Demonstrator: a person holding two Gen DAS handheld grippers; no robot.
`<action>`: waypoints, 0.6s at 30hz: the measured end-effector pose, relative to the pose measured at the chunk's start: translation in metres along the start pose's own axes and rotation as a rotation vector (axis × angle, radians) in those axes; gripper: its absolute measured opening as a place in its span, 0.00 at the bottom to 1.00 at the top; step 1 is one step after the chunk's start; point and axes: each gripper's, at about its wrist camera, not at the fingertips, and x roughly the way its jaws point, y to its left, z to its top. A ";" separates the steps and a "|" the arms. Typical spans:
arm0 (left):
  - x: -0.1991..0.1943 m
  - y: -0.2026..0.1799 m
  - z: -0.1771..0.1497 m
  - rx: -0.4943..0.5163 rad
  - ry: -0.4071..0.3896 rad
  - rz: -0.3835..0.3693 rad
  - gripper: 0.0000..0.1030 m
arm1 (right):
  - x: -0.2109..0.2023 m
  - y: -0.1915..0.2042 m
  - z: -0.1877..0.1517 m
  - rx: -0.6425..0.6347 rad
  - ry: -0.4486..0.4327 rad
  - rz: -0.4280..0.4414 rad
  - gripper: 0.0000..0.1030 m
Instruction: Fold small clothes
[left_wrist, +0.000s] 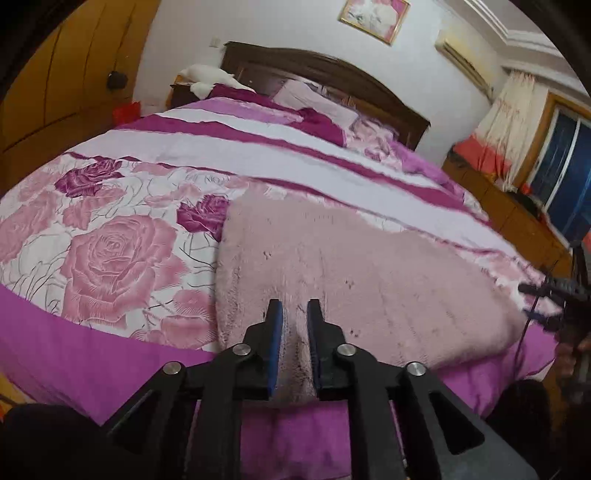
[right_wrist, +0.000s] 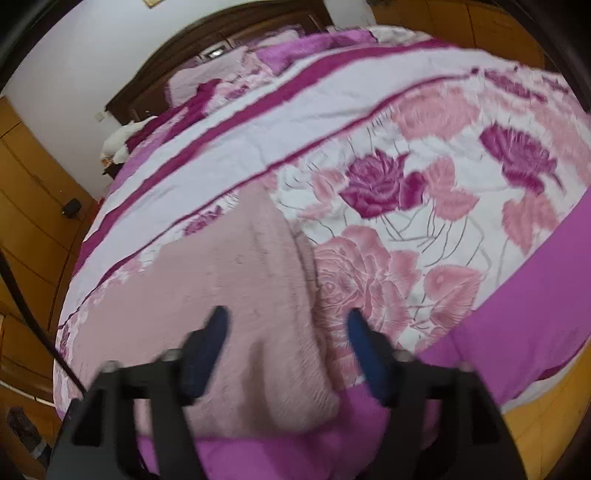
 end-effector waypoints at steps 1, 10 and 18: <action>-0.004 0.002 0.002 -0.027 -0.005 0.001 0.03 | -0.004 0.001 -0.003 0.004 0.005 0.027 0.81; -0.020 0.025 0.002 -0.228 0.006 -0.213 0.56 | 0.013 -0.029 -0.032 0.149 0.046 0.096 0.94; -0.013 0.059 -0.005 -0.495 0.010 -0.346 0.56 | 0.025 -0.059 -0.030 0.227 0.048 0.056 0.94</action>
